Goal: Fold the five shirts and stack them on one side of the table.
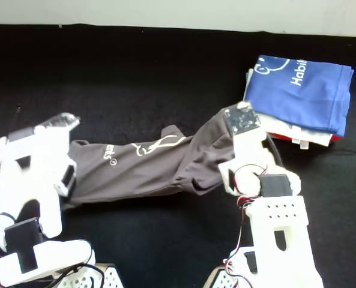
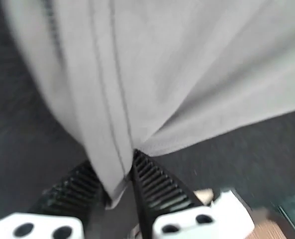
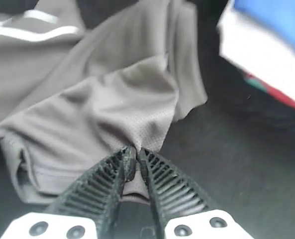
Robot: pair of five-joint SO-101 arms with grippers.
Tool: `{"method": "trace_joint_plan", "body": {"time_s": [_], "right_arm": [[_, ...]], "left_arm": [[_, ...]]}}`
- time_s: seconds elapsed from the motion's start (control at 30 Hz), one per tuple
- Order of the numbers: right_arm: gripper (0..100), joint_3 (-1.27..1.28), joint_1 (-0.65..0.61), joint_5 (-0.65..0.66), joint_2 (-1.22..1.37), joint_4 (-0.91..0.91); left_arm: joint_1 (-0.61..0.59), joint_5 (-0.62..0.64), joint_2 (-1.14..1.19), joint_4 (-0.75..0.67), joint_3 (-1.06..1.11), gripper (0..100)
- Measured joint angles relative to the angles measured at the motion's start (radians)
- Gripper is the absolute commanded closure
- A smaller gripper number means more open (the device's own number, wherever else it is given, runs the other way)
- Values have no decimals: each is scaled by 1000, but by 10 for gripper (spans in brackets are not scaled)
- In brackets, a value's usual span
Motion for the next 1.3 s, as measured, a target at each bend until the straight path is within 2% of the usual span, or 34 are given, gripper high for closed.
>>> {"method": "trace_joint_plan", "body": {"time_s": [0.13,0.27,0.53,0.67,0.9,1.3], "right_arm": [[991,-141,46,0,0,-35],[991,-347,55,0,0,-37],[991,-582,57,0,0,-37],[991,-671,57,26,0,-37],[991,-870,57,138,0,-68],[991,-1211,58,147,-14,-66]], "left_arm": [[0,55,2,193,-269,992],[2,80,2,316,-555,992],[2,83,2,385,-941,992],[2,120,-35,385,-1042,992],[12,144,-252,385,-1169,992],[15,144,-508,376,-1221,992]]}}
